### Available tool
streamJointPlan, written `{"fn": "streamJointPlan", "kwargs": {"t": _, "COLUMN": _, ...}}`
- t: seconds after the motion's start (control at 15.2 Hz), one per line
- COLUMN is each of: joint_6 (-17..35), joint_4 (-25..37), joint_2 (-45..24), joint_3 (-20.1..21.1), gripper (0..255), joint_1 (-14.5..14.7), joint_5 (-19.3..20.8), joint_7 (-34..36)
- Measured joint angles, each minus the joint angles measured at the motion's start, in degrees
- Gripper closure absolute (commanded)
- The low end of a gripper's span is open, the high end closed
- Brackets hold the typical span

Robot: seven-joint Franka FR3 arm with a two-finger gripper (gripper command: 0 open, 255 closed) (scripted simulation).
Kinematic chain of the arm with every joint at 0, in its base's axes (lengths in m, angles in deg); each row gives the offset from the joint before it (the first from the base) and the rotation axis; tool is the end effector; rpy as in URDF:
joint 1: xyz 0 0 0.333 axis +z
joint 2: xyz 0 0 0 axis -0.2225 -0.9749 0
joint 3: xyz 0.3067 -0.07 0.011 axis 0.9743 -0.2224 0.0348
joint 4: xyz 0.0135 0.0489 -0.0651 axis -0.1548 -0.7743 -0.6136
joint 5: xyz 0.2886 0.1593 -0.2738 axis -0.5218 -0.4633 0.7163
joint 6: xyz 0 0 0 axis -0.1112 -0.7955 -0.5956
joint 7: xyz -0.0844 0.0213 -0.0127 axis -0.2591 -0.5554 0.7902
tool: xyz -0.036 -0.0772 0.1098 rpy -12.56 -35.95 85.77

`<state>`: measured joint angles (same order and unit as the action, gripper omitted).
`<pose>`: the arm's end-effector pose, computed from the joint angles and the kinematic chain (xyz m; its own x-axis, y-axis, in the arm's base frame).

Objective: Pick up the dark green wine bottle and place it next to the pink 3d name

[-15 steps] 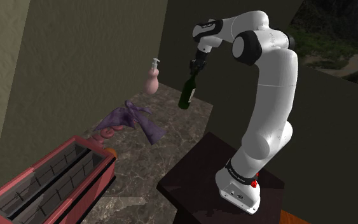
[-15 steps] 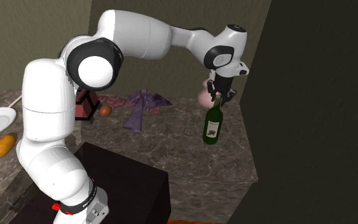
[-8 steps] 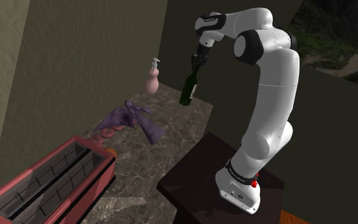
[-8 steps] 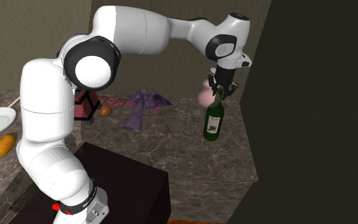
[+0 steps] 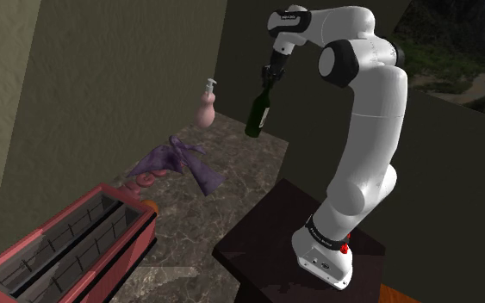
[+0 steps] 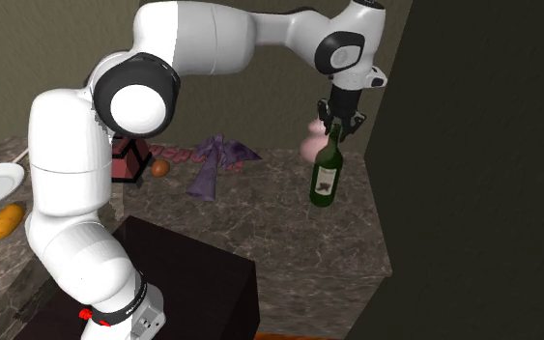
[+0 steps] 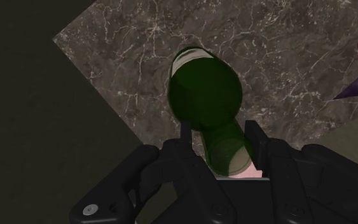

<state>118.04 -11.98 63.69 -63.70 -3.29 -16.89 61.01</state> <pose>0.5773 -0.4188 0.4455 0.9567 -0.2900 0.0236 -0.2885 -0.9560 -0.0526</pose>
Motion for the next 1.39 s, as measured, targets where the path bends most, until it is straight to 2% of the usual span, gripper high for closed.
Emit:
{"fn": "streamJointPlan", "kwargs": {"t": 0.73, "joint_6": -0.3, "joint_4": -16.6, "joint_2": 19.5, "joint_3": 1.6, "gripper": 255, "joint_1": 9.8, "joint_5": 8.6, "joint_7": 11.2}}
{"fn": "streamJointPlan", "kwargs": {"t": 1.39, "joint_6": -5.2, "joint_4": -26.2, "joint_2": 35.7, "joint_3": 8.3, "gripper": 255, "joint_1": 15.4, "joint_5": 14.2, "joint_7": 24.7}}
